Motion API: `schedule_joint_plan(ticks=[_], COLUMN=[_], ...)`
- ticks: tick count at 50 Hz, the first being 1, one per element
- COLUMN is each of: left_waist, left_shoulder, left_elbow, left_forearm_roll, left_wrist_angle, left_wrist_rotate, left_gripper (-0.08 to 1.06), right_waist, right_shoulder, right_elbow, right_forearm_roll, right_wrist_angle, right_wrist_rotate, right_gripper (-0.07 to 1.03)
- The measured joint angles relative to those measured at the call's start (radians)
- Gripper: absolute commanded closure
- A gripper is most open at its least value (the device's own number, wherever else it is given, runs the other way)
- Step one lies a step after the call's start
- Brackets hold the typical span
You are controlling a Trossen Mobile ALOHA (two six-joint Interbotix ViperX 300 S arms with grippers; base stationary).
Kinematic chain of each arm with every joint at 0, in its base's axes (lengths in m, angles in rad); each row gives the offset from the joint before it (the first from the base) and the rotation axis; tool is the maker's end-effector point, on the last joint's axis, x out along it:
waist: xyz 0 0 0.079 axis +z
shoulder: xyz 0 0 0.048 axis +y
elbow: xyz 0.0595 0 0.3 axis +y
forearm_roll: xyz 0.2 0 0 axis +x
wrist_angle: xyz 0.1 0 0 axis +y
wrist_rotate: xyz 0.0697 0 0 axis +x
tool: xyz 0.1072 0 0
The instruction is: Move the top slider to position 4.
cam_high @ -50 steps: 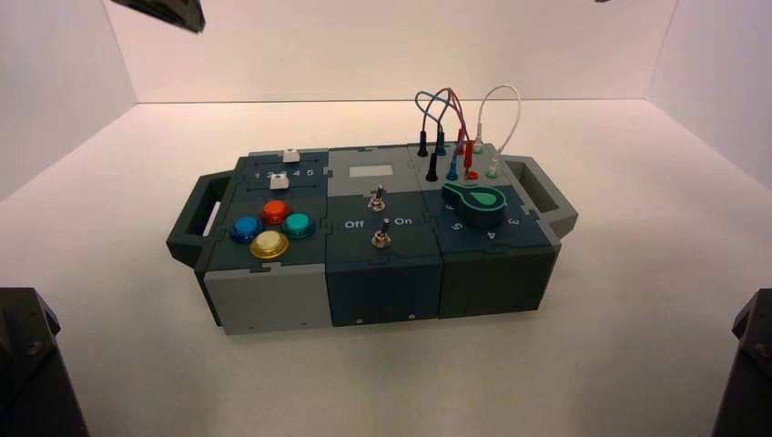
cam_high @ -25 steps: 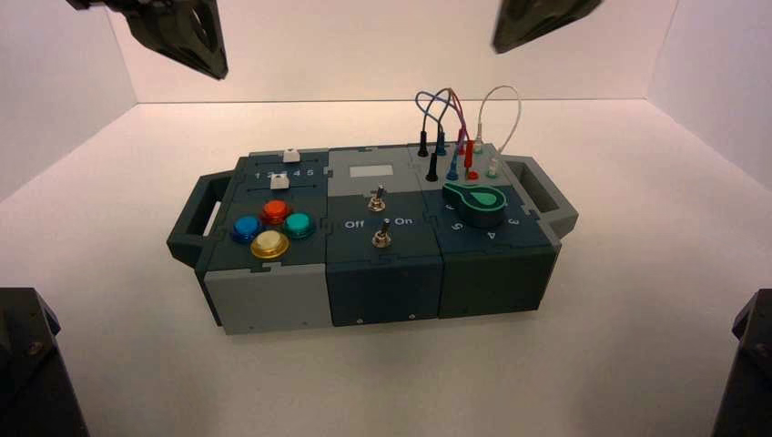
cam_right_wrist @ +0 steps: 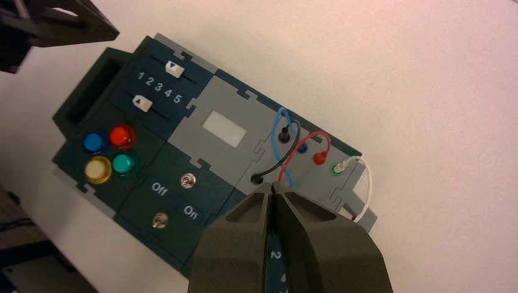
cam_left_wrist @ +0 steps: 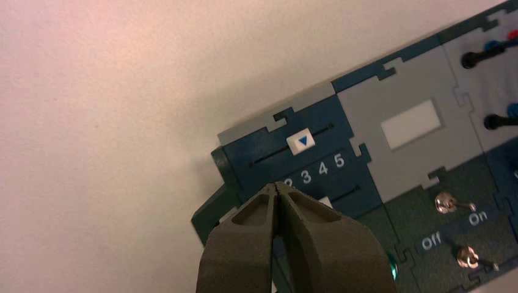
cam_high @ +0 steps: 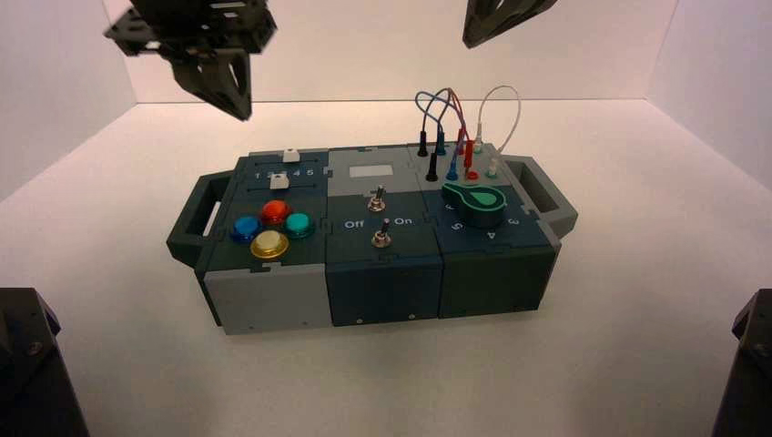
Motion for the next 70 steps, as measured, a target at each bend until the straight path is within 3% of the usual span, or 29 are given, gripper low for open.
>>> schedule_joint_plan(ticks=[9,26,70], left_waist=[0.0,0.0,0.0], left_shoulder=[0.092,0.195,0.301], left_elbow=[-0.046,-0.097,-0.167], left_forearm_roll=[-0.009,-0.052,-0.054], left_wrist_angle=[0.015,0.04,0.026], left_wrist_rotate=[-0.028,-0.031,-0.032], left_gripper=[1.01,1.01,1.01], right_waist=[0.005,0.02,0.021], right_shoulder=[0.031,0.043,0.044], right_elbow=[0.002,-0.002,-0.005], right_forearm_roll=[-0.002,-0.005,-0.008], right_wrist_angle=[-0.021,-0.037,-0.043], right_wrist_rotate=[-0.008,-0.009,-0.009], right_gripper=[0.99,0.99,0.99])
